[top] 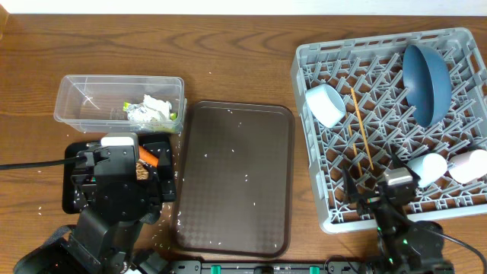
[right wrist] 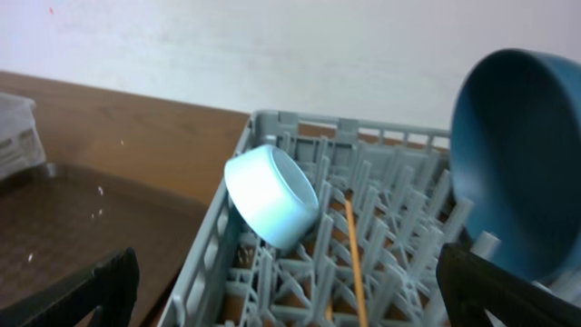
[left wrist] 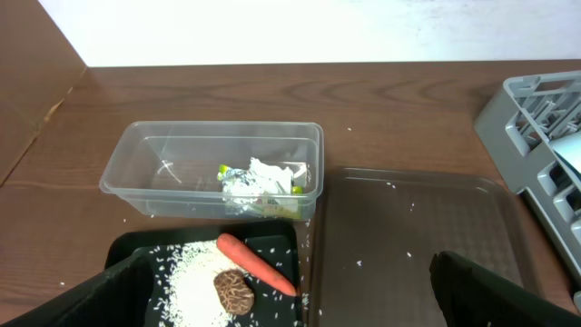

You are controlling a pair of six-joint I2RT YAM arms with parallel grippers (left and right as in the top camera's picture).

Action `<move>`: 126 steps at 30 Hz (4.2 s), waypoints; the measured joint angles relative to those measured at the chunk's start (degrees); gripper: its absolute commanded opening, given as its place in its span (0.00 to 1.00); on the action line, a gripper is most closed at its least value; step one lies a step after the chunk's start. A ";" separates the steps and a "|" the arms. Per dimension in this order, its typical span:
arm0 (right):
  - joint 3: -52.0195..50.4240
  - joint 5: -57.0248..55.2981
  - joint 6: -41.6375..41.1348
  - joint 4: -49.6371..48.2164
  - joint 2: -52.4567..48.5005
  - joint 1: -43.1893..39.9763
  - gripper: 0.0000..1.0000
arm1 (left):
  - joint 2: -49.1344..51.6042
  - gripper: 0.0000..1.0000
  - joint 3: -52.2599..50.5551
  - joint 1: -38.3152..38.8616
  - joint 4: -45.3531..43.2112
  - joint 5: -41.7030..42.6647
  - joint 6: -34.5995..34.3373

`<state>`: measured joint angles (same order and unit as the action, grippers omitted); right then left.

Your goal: Sort waste into correct bins and load items into the dishwasher rack

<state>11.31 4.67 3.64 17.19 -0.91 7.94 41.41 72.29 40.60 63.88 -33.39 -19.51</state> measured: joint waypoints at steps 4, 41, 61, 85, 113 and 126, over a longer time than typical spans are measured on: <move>-6.34 2.29 -0.15 -9.51 0.17 0.00 0.99 | 0.00 0.98 0.00 0.00 -0.02 -0.02 0.00; -10.84 5.84 -0.31 -14.05 0.22 0.00 0.99 | 0.00 0.98 0.00 0.00 0.00 -0.02 0.00; -10.84 5.88 -0.31 -14.03 0.22 0.00 0.99 | -4.87 0.98 -12.66 -20.96 -26.25 6.93 0.35; -10.84 5.88 -0.31 -14.05 0.22 0.00 0.99 | -40.68 0.98 -55.56 -33.29 -53.16 27.78 14.49; -10.84 5.88 -0.31 -14.05 0.24 0.00 0.99 | -40.83 0.98 -71.93 -34.51 -68.39 28.74 15.06; -10.84 5.88 -0.31 -14.05 0.22 0.00 0.99 | -40.83 0.98 -71.93 -34.51 -68.39 28.72 15.06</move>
<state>0.47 10.55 3.33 3.14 -0.69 7.94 0.58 0.36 6.09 -4.51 -4.67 -4.45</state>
